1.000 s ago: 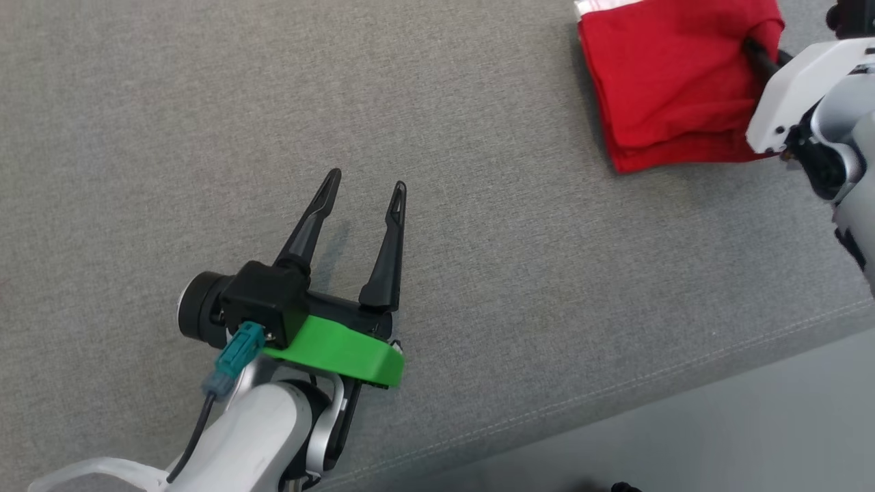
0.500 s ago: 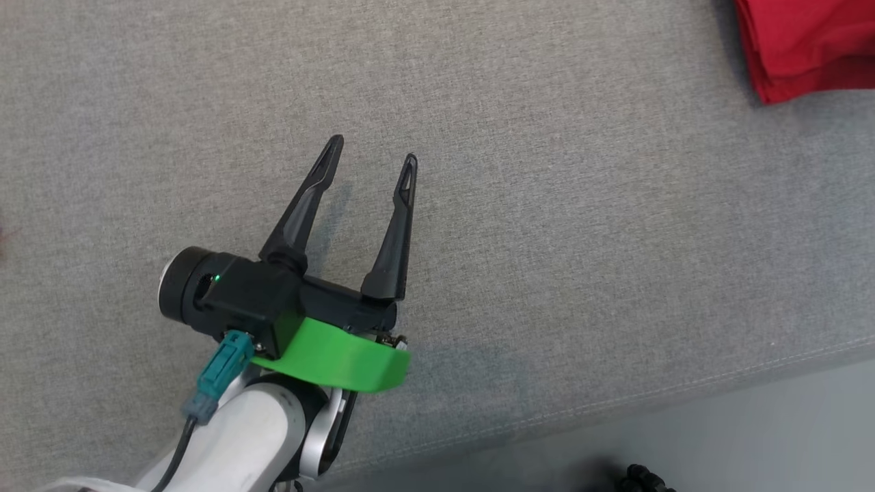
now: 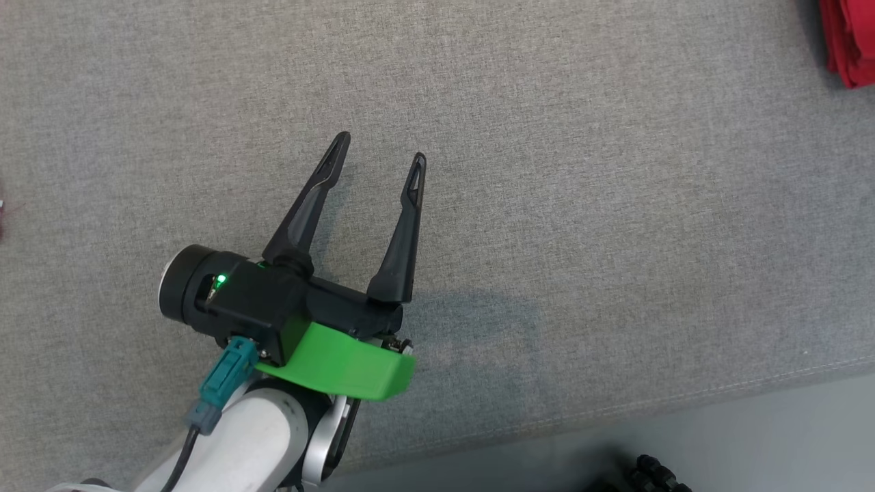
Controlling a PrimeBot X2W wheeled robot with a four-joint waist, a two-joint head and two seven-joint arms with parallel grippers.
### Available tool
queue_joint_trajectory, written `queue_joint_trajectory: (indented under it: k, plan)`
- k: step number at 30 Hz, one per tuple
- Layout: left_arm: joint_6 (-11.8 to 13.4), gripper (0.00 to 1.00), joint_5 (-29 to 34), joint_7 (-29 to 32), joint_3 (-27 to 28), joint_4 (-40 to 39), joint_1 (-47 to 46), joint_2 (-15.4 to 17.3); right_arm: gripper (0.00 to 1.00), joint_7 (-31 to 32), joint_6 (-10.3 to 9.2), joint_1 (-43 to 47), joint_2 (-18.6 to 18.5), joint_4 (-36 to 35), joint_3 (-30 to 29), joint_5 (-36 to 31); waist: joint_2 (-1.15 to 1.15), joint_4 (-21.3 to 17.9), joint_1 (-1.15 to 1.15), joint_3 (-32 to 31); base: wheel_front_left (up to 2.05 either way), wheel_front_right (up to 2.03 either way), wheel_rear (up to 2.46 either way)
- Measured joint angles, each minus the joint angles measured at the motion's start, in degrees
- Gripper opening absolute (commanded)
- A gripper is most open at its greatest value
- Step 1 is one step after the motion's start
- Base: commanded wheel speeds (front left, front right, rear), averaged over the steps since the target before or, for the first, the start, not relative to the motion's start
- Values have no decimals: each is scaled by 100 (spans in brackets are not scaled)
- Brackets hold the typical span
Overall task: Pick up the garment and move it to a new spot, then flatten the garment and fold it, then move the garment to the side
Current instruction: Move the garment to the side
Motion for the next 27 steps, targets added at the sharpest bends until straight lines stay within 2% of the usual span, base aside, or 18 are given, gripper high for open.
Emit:
queue_joint_trajectory:
  k: [1, 2, 14, 23, 27]
  plan:
    - [8, 100, 2, 2, -2, -4, -8, 0, 94, -69, -1, -8, -25, 36, -29, -60, 0, 8, 0, 9, 0, 0, 0]
    - [10, 100, 9, 3, -3, -5, -9, 3, 100, -118, 0, -8, -43, 70, -55, -145, 0, 15, 0, 16, 0, 0, 0]
    - [33, 100, -9, 34, -22, 58, -8, 18, 100, -142, -1, 307, -115, 145, -816, -479, 0, -18, 0, -145, 0, 0, 0]
    - [27, 100, -149, -353, 242, 479, 93, 76, 100, -638, -1, 497, 412, 116, -1182, -545, 0, -79, 0, -580, 0, 0, 0]
    - [-33, 100, -365, -569, 435, 767, 141, 90, 100, -758, -1, 657, 584, -156, -1246, -506, 0, -80, 0, -879, 0, 0, 0]
